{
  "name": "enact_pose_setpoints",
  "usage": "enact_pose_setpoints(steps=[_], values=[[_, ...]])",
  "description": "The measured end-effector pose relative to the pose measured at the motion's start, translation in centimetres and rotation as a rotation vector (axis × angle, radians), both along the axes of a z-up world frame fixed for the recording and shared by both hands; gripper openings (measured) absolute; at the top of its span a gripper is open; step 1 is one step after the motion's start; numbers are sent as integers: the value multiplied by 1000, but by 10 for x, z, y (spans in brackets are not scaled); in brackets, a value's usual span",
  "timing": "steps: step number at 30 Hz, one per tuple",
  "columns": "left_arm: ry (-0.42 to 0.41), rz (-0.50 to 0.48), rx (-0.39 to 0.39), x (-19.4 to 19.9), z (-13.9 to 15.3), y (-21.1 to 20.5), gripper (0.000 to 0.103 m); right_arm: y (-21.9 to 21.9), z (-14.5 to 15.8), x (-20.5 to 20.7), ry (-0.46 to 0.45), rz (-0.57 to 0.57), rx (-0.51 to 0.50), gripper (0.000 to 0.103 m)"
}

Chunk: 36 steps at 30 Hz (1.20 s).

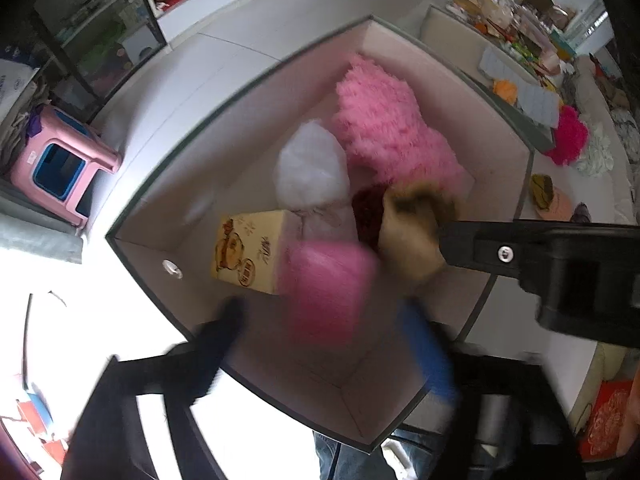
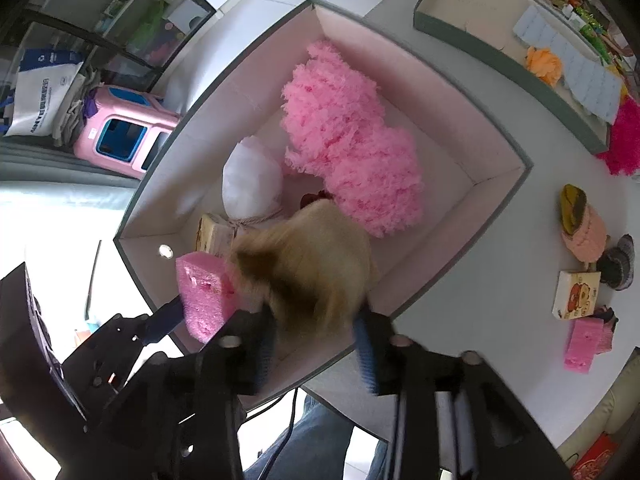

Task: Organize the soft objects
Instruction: 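Lower the sponge and hat into the white box and open both grippers, then move both grippers back over the table toward the tissue pack and slipper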

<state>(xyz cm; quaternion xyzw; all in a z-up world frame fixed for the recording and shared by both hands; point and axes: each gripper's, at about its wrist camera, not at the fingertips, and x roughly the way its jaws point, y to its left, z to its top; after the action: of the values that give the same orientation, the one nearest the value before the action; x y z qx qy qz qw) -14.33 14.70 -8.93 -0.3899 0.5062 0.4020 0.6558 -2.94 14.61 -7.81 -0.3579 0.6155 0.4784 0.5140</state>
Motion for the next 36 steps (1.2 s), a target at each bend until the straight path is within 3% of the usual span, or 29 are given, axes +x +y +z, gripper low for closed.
enact_pose_setpoints(steps=[3,7,9,20,36], values=[[-2,9,-1,-1,3,1,103,-1,6,5,-10,-13,23,81],[21,12,0,-1,2,3,103,-2,14,10,-24,-23,45,89],[22,14,-10,-1,2,4,103,-6,18,15,-40,-37,62,102],[89,-20,11,11,9,-1,103,-26,24,39,-38,-127,96,103],[159,-94,53,35,25,-14,103,-40,37,49,-5,-144,140,103]])
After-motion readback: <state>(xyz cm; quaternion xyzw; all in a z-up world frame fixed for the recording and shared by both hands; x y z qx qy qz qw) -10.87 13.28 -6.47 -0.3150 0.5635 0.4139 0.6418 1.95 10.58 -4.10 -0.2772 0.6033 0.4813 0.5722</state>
